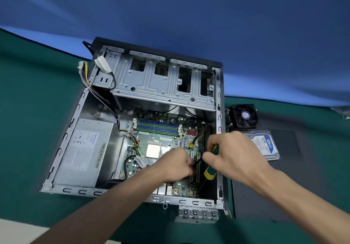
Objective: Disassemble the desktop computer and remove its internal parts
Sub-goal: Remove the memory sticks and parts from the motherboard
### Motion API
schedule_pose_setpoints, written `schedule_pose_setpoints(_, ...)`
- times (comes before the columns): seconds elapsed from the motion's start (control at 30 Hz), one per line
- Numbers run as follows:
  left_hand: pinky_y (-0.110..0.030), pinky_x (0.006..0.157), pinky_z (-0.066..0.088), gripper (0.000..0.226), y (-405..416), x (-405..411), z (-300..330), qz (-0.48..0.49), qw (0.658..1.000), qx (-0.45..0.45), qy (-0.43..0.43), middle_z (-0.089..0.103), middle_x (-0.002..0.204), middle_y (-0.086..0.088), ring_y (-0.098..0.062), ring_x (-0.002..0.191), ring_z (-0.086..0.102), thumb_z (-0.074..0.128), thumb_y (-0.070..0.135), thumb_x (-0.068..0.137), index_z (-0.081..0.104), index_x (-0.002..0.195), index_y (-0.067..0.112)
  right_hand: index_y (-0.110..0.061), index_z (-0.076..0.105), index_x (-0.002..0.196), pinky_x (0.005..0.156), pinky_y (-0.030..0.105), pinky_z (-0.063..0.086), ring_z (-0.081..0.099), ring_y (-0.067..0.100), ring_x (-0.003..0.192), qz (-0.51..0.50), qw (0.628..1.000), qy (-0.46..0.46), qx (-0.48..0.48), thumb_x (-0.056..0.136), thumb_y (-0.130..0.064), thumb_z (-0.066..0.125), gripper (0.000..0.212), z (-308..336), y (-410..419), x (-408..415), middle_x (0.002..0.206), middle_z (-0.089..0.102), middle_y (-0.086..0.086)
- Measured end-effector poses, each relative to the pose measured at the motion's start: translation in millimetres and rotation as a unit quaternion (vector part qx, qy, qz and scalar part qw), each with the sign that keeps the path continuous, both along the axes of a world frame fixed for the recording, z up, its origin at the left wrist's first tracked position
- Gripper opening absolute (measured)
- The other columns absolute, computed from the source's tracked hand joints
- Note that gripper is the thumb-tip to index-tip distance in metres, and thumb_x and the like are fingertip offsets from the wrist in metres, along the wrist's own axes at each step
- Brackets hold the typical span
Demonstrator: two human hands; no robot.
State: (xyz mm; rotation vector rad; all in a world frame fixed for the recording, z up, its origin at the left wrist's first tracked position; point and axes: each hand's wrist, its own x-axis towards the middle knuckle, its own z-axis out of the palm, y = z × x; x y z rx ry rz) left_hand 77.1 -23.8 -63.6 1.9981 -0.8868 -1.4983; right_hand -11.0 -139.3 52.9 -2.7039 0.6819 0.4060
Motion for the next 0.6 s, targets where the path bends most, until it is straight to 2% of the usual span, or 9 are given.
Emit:
schedule_pose_setpoints(0.07,-0.02,0.048,0.033,0.019,3,1,0,0.026,1.0,-0.004,-0.015,0.044,0.057,-0.007,-0.016,0.049,0.04,0.064,0.007,0.078,0.058,0.06,0.009,-0.019,0.061,0.072,0.042,0.022,0.025,0.041,0.009,0.048,0.006,1.0,0.003,-0.002,0.076,-0.036,0.057,0.018,-5,1,-1,0.042,0.038,-0.006)
schedule_pose_setpoints(0.17,-0.022,0.053,0.041,0.029,4,0,-3,0.019,0.998,-0.001,-0.06,0.058,0.057,0.002,-0.013,0.049,0.05,0.063,0.009,0.081,0.059,0.054,0.019,-0.022,0.057,0.071,0.044,0.023,0.025,0.042,0.013,0.052,0.019,1.0,0.001,-0.012,0.076,-0.038,0.055,0.017,-10,4,-3,0.042,0.036,-0.007)
schedule_pose_setpoints(0.27,-0.022,0.052,0.039,0.036,0,-1,-3,0.012,0.995,0.003,-0.103,0.05,0.054,0.012,-0.007,0.05,0.046,0.057,0.003,0.082,0.056,0.052,0.023,-0.024,0.057,0.075,0.05,0.028,0.028,0.044,0.016,0.056,0.039,0.999,0.001,-0.016,0.078,-0.04,0.052,0.016,-16,6,-5,0.043,0.036,-0.008)
schedule_pose_setpoints(0.33,-0.02,0.046,0.035,0.038,-2,-2,0,0.008,0.993,0.017,-0.121,0.047,0.052,0.012,-0.008,0.048,0.044,0.054,0.003,0.083,0.055,0.051,0.023,-0.025,0.055,0.075,0.049,0.027,0.029,0.045,0.015,0.056,0.05,0.999,0.001,-0.015,0.078,-0.039,0.051,0.016,-20,7,-6,0.042,0.037,-0.008)
schedule_pose_setpoints(0.4,-0.021,0.043,0.037,0.032,-2,-3,-2,0.009,0.998,0.039,-0.057,0.055,0.054,0.005,-0.01,0.045,0.046,0.05,0.001,0.087,0.065,0.064,0.017,-0.025,0.055,0.075,0.049,0.025,0.03,0.046,0.013,0.055,0.057,0.998,0.0,-0.013,0.079,-0.04,0.05,0.017,-24,8,-8,0.042,0.036,-0.007)
schedule_pose_setpoints(0.47,-0.024,0.042,0.043,0.022,0,-5,0,0.009,0.998,0.062,0.03,0.067,0.068,-0.011,-0.016,0.045,0.054,0.046,-0.001,0.091,0.068,0.092,0.002,-0.025,0.058,0.077,0.05,0.025,0.031,0.048,0.012,0.056,0.065,0.998,0.002,-0.018,0.081,-0.041,0.047,0.02,-27,9,-10,0.043,0.037,-0.008)
schedule_pose_setpoints(0.5,-0.025,0.042,0.044,0.023,1,-5,0,0.008,0.997,0.069,0.045,0.069,0.076,-0.018,-0.019,0.048,0.057,0.045,-0.001,0.092,0.067,0.098,-0.001,-0.025,0.06,0.078,0.05,0.025,0.031,0.049,0.012,0.057,0.066,0.998,0.003,-0.02,0.081,-0.042,0.046,0.021,-29,10,-10,0.043,0.038,-0.008)
schedule_pose_setpoints(0.53,-0.026,0.041,0.045,0.024,1,-5,0,0.005,0.996,0.074,0.047,0.07,0.081,-0.02,-0.021,0.051,0.058,0.045,-0.002,0.091,0.067,0.101,-0.001,-0.025,0.06,0.079,0.05,0.024,0.031,0.051,0.012,0.057,0.065,0.998,0.003,-0.02,0.081,-0.042,0.046,0.022,-30,10,-11,0.044,0.038,-0.009)
schedule_pose_setpoints(0.6,-0.025,0.041,0.044,0.024,0,-5,0,-0.008,0.995,0.086,0.044,0.067,0.08,-0.013,-0.021,0.052,0.058,0.045,-0.002,0.09,0.067,0.099,0.005,-0.025,0.061,0.079,0.048,0.022,0.03,0.051,0.012,0.056,0.061,0.998,0.0,-0.019,0.082,-0.041,0.047,0.022,-31,9,-12,0.043,0.039,-0.009)
